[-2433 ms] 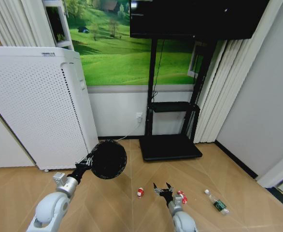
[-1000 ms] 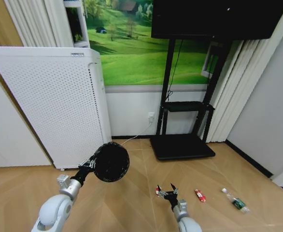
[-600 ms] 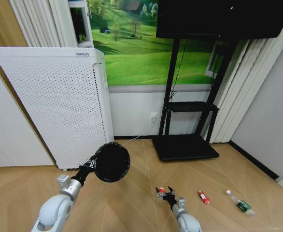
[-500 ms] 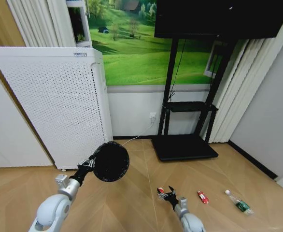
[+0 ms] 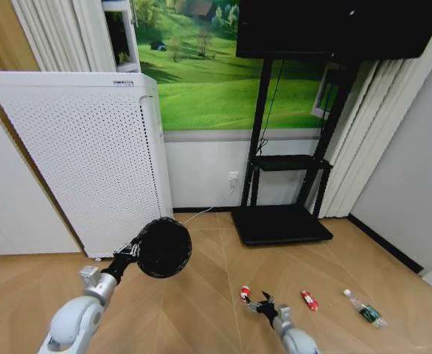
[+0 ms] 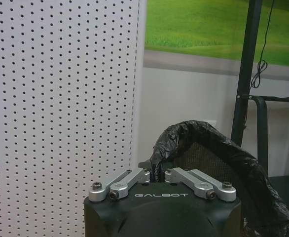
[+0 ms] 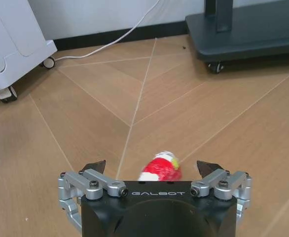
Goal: Pick up the trash bin and place the garbage on the floor into it.
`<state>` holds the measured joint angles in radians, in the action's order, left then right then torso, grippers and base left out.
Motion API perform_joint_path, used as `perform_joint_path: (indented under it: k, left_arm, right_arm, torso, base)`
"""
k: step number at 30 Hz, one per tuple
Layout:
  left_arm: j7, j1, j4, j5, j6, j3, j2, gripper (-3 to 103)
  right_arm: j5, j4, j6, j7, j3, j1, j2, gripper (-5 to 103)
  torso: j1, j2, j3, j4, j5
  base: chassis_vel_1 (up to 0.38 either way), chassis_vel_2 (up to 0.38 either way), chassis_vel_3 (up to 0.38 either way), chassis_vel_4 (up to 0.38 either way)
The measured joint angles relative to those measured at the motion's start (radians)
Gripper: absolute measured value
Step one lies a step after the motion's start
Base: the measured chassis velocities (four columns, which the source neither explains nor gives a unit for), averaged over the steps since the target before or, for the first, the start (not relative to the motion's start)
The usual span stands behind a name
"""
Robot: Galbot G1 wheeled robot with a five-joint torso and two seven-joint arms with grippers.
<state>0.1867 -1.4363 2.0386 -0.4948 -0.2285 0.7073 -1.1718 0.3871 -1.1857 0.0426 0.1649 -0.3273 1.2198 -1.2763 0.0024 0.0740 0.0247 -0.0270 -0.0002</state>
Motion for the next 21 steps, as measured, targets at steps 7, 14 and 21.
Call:
perform_joint_path:
  k: [7, 14, 21]
  left_arm:
    - [0.001, -0.007, 0.008, -0.002, -0.001, 0.008, 0.001, 7]
    - [0.002, -0.007, 0.011, -0.004, -0.002, 0.014, -0.004, 7]
    - [0.004, -0.006, 0.011, -0.002, -0.002, 0.010, -0.012, 7]
  right_arm:
    - [-0.016, 0.122, 0.061, -0.130, 0.020, -0.115, -0.066, 100]
    - [-0.001, 0.143, 0.130, -0.223, 0.012, -0.148, -0.094, 100]
    - [-0.001, 0.152, 0.168, -0.289, 0.007, -0.153, -0.114, 100]
  torso:
    - [0.000, 0.000, 0.000, 0.0002, 0.0003]
    - [0.000, 0.000, 0.000, -0.0001, 0.0002]
    - [0.000, 0.000, 0.000, -0.0001, 0.0001]
  base:
    - [0.000, 0.000, 0.000, 0.000]
    - [0.000, 0.000, 0.000, 0.000]
    - [0.000, 0.000, 0.000, 0.000]
